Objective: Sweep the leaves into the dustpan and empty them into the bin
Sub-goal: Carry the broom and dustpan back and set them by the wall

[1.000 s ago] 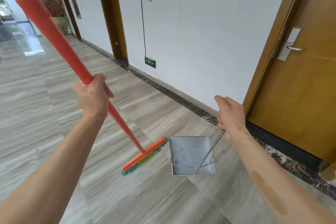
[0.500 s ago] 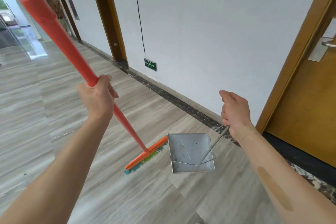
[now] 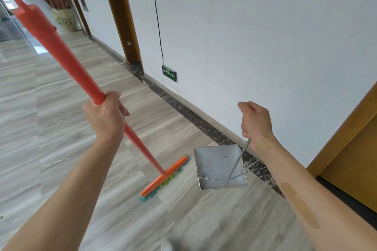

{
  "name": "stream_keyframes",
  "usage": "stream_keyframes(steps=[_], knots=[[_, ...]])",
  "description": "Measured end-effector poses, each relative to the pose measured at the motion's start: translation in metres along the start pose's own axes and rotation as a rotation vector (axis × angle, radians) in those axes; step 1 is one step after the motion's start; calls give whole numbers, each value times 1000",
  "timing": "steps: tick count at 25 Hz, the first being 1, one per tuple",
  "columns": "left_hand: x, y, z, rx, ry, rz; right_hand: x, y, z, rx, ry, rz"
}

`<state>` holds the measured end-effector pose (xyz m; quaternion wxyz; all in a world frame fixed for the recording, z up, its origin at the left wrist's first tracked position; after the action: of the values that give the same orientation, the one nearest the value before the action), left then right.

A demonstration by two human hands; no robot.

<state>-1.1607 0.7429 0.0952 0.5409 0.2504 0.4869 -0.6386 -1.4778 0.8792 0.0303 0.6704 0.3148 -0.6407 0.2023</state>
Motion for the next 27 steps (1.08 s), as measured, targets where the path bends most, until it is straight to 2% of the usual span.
stream_keyframes(steps=[5, 10, 16, 19, 27], knots=[[89, -31, 117, 22, 38, -10, -3, -75, 110, -39, -33, -4], [155, -62, 244, 38, 85, -42, 12, -150, 206, -71, -73, -32], [220, -85, 355, 22, 99, -30, 27, -223, 307, -61, -120, -39], [257, -96, 409, 7, 100, 15, 25, -263, 367, -12, -127, -92], [370, -164, 522, -10, 114, 97, 2, -343, 545, 252, -163, -275]])
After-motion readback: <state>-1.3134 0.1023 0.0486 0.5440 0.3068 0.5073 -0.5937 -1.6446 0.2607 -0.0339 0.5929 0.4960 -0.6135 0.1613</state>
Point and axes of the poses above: each hand's wrist, its own z-axis towards the middle knuckle, its own y-axis out of the back of the hand, x = y × z, the point moved 5 cm from there along z, towards the middle knuckle, and after that the axes turned 6 degrees about -z, right-handed, at the moved point
